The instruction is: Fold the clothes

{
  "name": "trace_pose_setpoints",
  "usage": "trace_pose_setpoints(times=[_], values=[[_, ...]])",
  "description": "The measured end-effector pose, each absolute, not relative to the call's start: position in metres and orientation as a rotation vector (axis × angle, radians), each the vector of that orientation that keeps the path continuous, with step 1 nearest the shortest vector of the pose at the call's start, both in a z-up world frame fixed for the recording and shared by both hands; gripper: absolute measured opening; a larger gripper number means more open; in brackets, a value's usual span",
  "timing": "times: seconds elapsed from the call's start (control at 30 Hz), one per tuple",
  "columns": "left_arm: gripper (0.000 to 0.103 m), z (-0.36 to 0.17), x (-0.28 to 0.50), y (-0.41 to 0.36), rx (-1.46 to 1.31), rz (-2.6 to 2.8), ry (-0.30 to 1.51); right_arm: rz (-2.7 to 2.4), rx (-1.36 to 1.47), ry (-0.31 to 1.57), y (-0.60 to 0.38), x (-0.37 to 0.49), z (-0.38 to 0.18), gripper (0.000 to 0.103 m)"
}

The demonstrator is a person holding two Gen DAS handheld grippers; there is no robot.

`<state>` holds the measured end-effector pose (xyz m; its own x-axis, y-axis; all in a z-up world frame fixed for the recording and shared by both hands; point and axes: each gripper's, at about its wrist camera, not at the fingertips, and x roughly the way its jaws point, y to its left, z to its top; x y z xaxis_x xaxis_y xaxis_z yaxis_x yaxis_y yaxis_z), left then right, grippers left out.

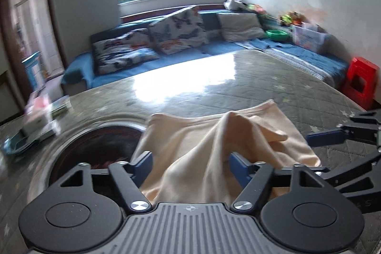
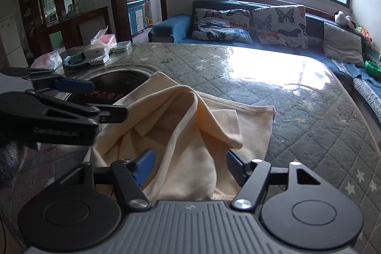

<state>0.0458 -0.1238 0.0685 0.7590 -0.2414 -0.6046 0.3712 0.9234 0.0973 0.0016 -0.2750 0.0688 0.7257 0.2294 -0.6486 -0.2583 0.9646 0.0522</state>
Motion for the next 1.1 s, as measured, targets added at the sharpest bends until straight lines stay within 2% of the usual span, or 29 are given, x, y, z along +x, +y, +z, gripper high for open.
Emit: trace_pose_setpoints(times=[0.03, 0.07, 0.1, 0.17, 0.2, 0.27, 0.33, 0.5, 0.6, 0.67, 0.77, 1.1], values=[[0.061, 0.066, 0.050, -0.127, 0.225, -0.359, 0.634, 0.268, -0.039, 0.712, -0.277, 0.005, 0.068, 0.066], [0.051, 0.064, 0.054, -0.131, 0.237, -0.376, 0.640, 0.267, -0.036, 0.714, -0.278, 0.008, 0.068, 0.063], [0.035, 0.062, 0.057, -0.134, 0.249, -0.393, 0.646, 0.268, -0.033, 0.717, -0.278, 0.012, 0.067, 0.061], [0.016, 0.056, 0.063, -0.136, 0.253, -0.413, 0.660, 0.279, -0.021, 0.728, -0.281, 0.017, 0.066, 0.057], [0.010, 0.054, 0.066, -0.134, 0.243, -0.423, 0.671, 0.283, -0.020, 0.732, -0.280, 0.020, 0.066, 0.056], [0.006, 0.053, 0.067, -0.129, 0.205, -0.441, 0.680, 0.290, -0.018, 0.738, -0.280, 0.025, 0.065, 0.052], [0.005, 0.054, 0.066, -0.122, 0.184, -0.441, 0.671, 0.300, -0.014, 0.738, -0.277, 0.033, 0.065, 0.051], [0.004, 0.057, 0.066, -0.114, 0.188, -0.425, 0.657, 0.331, 0.015, 0.762, -0.272, 0.055, 0.061, 0.038], [0.008, 0.055, 0.070, -0.118, 0.190, -0.434, 0.675, 0.332, 0.018, 0.773, -0.265, 0.067, 0.056, 0.031], [0.008, 0.052, 0.072, -0.122, 0.204, -0.434, 0.676, 0.331, 0.017, 0.774, -0.263, 0.071, 0.054, 0.015], [0.005, 0.050, 0.071, -0.126, 0.223, -0.431, 0.660, 0.309, -0.004, 0.756, -0.262, 0.068, 0.055, 0.004], [0.003, 0.073, 0.048, -0.071, 0.120, -0.296, 0.598, 0.177, -0.024, 0.628, -0.302, 0.021, 0.086, 0.002]])
